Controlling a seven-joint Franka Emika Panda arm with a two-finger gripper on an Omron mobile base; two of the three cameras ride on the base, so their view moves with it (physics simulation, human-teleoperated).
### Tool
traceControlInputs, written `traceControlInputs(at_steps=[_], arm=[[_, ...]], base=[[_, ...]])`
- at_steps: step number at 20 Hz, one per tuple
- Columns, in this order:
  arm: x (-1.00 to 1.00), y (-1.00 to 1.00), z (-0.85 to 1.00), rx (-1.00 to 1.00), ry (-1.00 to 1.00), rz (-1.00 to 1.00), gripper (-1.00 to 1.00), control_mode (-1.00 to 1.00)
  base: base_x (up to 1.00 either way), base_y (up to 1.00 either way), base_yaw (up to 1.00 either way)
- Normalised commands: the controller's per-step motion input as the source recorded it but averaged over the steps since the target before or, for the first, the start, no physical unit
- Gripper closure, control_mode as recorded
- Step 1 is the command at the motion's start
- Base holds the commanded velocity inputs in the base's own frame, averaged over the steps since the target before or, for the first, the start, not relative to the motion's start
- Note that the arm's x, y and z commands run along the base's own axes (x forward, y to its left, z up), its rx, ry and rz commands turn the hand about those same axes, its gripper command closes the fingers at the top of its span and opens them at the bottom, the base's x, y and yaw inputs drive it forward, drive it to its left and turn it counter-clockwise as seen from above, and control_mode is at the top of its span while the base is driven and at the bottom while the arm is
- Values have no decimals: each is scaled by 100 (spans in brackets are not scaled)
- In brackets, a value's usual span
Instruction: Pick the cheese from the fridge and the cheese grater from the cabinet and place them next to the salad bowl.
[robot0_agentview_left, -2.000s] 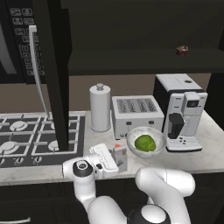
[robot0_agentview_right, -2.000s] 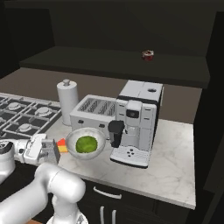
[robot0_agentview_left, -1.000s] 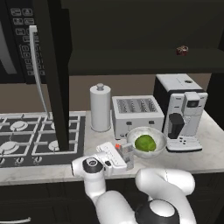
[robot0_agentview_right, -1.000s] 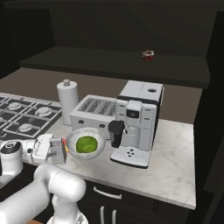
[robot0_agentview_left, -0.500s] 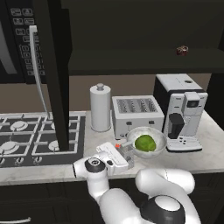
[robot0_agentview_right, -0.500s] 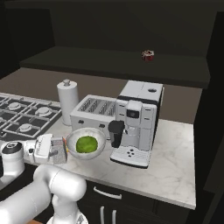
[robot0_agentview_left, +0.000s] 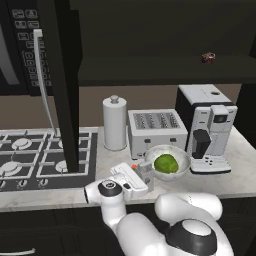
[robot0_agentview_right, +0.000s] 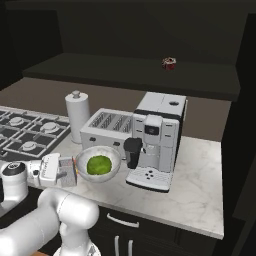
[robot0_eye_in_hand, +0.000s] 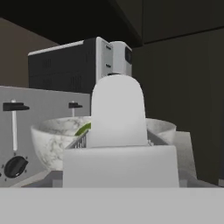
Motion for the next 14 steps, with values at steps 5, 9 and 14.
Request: traceControlInputs(at_steps=[5, 9, 14], arm=[[0, 0, 0, 0, 0, 0, -100, -100], [-2, 3, 0, 0, 0, 0, -100, -100], [-1, 5, 0, 1, 5, 0, -100, -100]], base=[[0, 0, 0], [0, 0, 0], [0, 0, 0]])
